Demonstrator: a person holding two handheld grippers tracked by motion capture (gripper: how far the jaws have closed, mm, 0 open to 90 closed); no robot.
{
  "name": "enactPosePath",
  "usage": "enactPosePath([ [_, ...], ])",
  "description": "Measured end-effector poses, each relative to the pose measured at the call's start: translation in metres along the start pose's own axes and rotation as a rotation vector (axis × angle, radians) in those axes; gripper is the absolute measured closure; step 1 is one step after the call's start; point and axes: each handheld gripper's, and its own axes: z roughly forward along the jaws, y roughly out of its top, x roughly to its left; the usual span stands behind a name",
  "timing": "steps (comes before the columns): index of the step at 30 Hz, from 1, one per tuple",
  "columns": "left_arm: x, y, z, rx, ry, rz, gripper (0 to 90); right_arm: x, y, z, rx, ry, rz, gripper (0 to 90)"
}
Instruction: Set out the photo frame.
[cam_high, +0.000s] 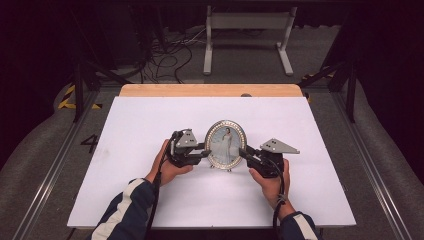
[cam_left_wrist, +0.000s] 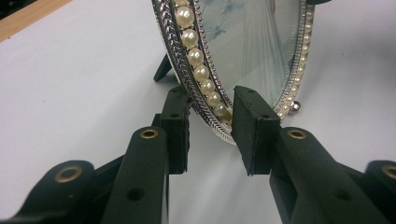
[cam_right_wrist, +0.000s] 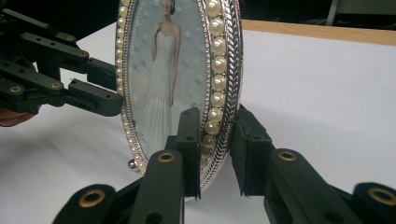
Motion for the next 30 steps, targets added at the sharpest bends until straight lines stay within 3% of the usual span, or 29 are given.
enactPosePath([
  [4, -0.002, -0.0006, -0.001, 0.014, -0.002, 0.001, 67.7, 0.0, 0.0002, 0.0012, 0.002, 0.014, 0.002, 74.3],
  [15, -0.0068, -0.0066, -0.0042, -0.015, -0.011, -0.017, 67.9, 0.0047, 0.0017, 0.0024, 0.003, 0.017, -0.025, 74.0],
  [30, -0.0072, -0.0071, -0.0019, -0.049, -0.014, -0.028, 59.1, 0.0046, 0.0014, 0.0041, 0.018, 0.019, -0.03, 71.8],
])
